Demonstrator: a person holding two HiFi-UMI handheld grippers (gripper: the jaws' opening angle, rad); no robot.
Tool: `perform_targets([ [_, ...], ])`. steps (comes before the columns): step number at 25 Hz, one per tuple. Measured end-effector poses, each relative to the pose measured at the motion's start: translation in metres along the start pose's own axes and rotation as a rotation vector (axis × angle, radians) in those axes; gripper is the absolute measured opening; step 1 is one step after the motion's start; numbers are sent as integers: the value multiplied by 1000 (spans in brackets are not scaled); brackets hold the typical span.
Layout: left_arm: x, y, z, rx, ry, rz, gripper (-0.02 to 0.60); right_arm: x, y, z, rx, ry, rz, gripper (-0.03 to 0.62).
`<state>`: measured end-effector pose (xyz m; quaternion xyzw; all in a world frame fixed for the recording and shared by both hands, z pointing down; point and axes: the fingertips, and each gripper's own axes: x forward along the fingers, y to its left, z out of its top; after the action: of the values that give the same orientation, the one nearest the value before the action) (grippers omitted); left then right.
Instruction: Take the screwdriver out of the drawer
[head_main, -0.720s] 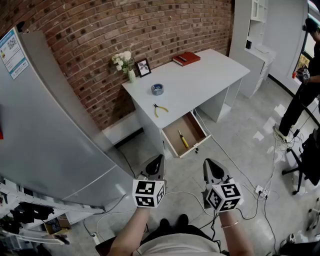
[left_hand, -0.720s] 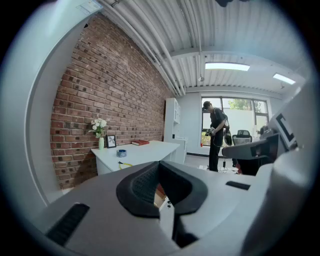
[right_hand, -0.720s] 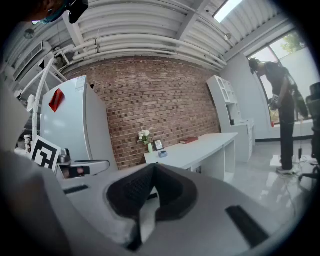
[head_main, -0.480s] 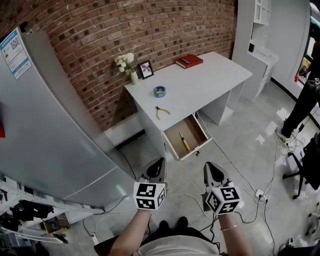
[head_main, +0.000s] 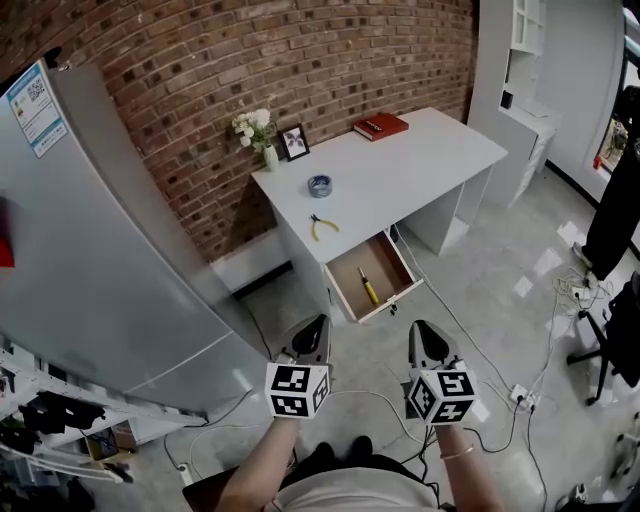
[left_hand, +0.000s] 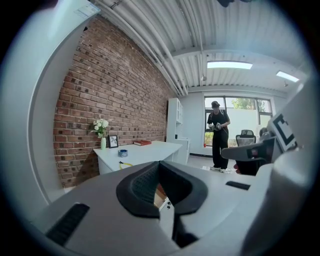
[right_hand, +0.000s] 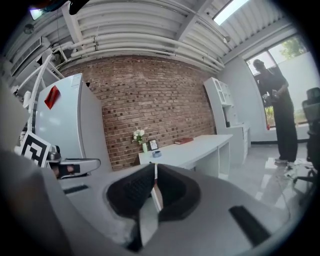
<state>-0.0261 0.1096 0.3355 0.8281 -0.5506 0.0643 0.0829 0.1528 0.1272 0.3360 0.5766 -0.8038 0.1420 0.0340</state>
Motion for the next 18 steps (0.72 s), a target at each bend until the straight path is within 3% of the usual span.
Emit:
perform_targets([
  [18,10,-6,-10,-14,30,38,-9,15,-13,-10,-37,57,65,66],
])
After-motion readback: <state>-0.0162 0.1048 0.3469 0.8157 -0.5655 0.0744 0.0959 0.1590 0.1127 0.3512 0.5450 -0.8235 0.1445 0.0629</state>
